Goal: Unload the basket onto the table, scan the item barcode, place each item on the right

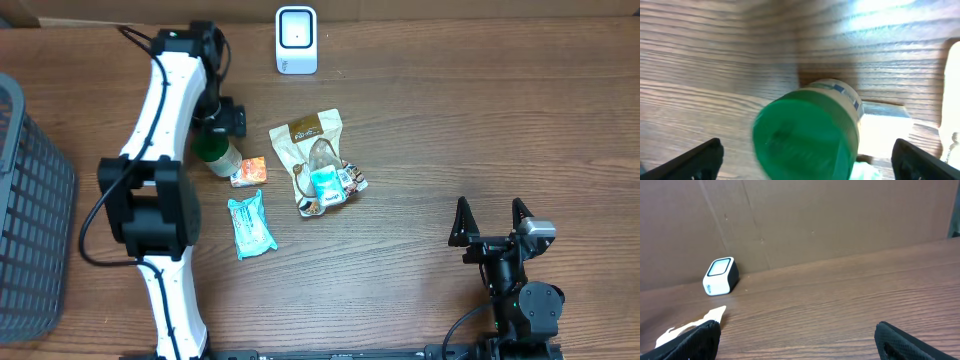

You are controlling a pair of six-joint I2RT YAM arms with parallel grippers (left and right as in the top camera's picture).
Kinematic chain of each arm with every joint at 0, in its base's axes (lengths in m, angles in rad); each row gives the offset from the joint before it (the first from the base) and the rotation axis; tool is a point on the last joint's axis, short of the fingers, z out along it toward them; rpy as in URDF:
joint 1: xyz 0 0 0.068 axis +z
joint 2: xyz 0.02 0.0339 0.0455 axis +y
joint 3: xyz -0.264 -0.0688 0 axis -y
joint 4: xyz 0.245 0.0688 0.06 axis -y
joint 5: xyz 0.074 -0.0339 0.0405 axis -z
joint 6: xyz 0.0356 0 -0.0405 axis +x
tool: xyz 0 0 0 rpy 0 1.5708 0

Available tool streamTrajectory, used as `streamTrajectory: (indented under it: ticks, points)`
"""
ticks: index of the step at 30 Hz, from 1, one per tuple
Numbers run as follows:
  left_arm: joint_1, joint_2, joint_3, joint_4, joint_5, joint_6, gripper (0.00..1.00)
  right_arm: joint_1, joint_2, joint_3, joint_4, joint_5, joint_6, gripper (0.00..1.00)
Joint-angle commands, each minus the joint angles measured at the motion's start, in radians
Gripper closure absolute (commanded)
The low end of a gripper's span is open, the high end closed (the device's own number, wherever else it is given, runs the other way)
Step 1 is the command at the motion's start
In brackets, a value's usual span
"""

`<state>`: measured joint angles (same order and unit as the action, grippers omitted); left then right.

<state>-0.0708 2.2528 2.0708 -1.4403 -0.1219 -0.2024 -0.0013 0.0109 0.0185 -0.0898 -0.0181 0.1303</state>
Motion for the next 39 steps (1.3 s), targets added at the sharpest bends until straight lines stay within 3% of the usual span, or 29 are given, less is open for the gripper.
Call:
streamTrajectory:
  ticks: [1,11,17,21,24,31,39]
  points:
    - [0.005,-0.051,0.029,-0.004,0.035,0.018,0.07,-0.007,-0.006,-0.01,0.005,0.01,-0.004,0.0]
    - [-0.006,-0.125,0.032,0.006,0.205,0.093,0.32,-0.007,-0.006,-0.01,0.005,0.01,-0.004,0.0]
    - [-0.051,-0.231,0.032,0.018,0.201,0.128,0.66,-0.007,-0.006,-0.01,0.005,0.01,-0.004,0.0]
    - [-0.112,-0.219,0.016,0.004,0.2,0.129,0.71,-0.007,-0.006,-0.01,0.005,0.01,-0.004,0.0]
    - [-0.164,-0.203,-0.054,0.032,0.182,0.119,0.83,-0.007,-0.006,-0.01,0.005,0.01,-0.004,0.0]
    - [-0.256,-0.198,-0.239,0.143,0.13,0.031,0.88,-0.007,-0.006,-0.01,0.005,0.01,-0.004,0.0]
    - [-0.317,-0.198,-0.269,0.231,0.3,0.029,0.89,-0.007,-0.006,-0.01,0.008,0.029,-0.005,0.0]
